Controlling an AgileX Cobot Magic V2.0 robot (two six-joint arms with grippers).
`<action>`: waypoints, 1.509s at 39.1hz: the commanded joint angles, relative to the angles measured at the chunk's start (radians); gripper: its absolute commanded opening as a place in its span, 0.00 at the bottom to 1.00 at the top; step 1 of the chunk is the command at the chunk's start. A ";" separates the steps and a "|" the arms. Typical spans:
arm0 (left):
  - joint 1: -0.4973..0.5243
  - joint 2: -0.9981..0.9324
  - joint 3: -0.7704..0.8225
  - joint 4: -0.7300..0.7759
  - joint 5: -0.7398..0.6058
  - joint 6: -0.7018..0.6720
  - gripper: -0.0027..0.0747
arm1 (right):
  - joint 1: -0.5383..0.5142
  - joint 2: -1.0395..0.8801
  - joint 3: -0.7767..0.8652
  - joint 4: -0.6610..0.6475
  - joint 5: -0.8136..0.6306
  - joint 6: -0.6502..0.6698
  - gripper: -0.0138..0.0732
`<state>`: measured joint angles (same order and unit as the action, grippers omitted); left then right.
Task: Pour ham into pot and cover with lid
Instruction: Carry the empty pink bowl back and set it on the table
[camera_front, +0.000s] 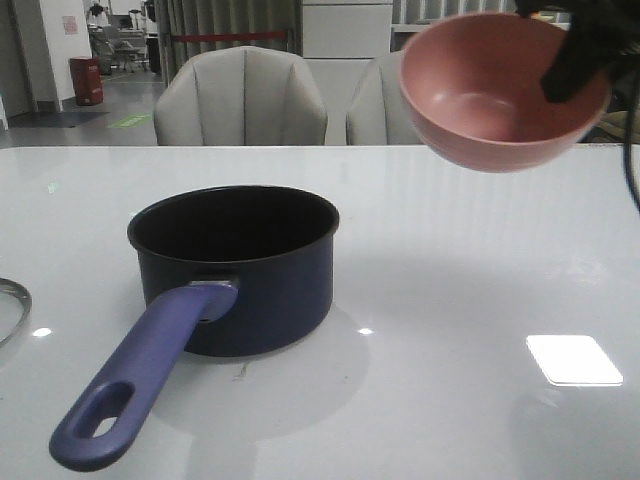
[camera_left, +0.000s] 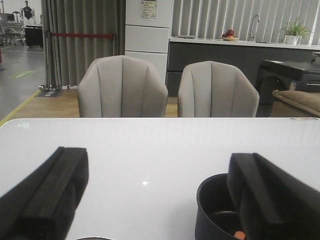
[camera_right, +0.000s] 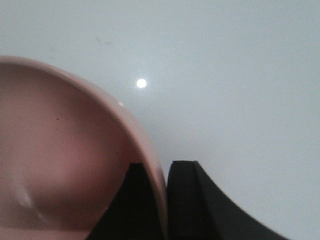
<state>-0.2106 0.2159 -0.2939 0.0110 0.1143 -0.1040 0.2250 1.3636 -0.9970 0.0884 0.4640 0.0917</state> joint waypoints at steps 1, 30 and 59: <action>-0.006 0.009 -0.027 -0.011 -0.092 -0.003 0.81 | -0.068 -0.011 -0.035 0.029 0.024 -0.007 0.31; -0.006 0.009 -0.027 -0.011 -0.092 -0.003 0.81 | -0.244 0.340 -0.139 0.132 0.286 -0.133 0.38; -0.006 0.009 -0.027 -0.011 -0.083 -0.003 0.81 | -0.144 -0.046 -0.056 0.191 0.119 -0.386 0.64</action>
<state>-0.2106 0.2159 -0.2939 0.0105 0.1074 -0.1040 0.0540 1.4359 -1.0705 0.2604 0.6710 -0.2714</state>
